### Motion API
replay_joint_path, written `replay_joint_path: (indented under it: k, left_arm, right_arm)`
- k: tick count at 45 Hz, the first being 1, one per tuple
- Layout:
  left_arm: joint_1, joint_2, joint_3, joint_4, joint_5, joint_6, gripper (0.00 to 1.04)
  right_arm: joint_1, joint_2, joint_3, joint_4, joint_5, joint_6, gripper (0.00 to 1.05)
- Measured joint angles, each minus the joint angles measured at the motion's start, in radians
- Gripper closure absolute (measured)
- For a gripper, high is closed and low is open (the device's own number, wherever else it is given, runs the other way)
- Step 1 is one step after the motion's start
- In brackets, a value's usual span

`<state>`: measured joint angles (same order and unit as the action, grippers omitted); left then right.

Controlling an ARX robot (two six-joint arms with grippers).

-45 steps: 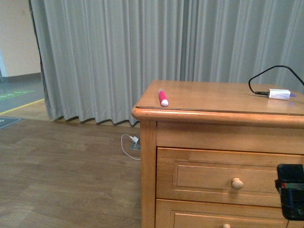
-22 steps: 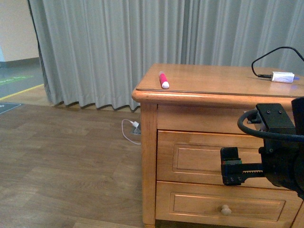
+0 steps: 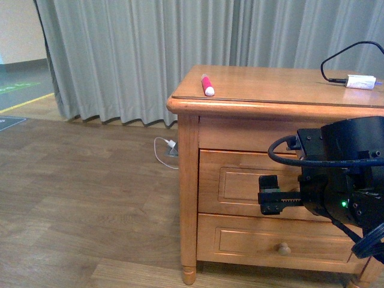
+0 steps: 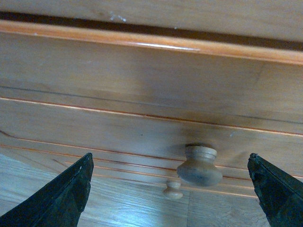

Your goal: Place pink marker in drawer with both arms

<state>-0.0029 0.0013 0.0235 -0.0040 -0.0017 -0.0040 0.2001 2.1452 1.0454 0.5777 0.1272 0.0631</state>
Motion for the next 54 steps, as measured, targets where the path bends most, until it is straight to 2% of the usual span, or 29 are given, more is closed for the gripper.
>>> replay_joint_path:
  k: [24,34,44,47,54]
  left_arm:
    - [0.000,0.000,0.000,0.000,0.000,0.000,0.06]
    - [0.000,0.000,0.000,0.000,0.000,0.000,0.06]
    - [0.000,0.000,0.000,0.000,0.000,0.000,0.06]
    - [0.000,0.000,0.000,0.000,0.000,0.000,0.06]
    - [0.000,0.000,0.000,0.000,0.000,0.000,0.06]
  right_arm:
    - [-0.022,0.048,0.028,0.008,0.043,0.024,0.09]
    - [-0.030,0.052,0.032,0.007,0.063,0.020,0.48]
    - [-0.028,0.052,0.033,0.002,0.058,0.011,0.78]
    - [-0.028,0.052,0.033,0.000,0.057,0.010,0.81]
    - [-0.032,0.052,0.032,-0.005,0.051,0.010,0.81]
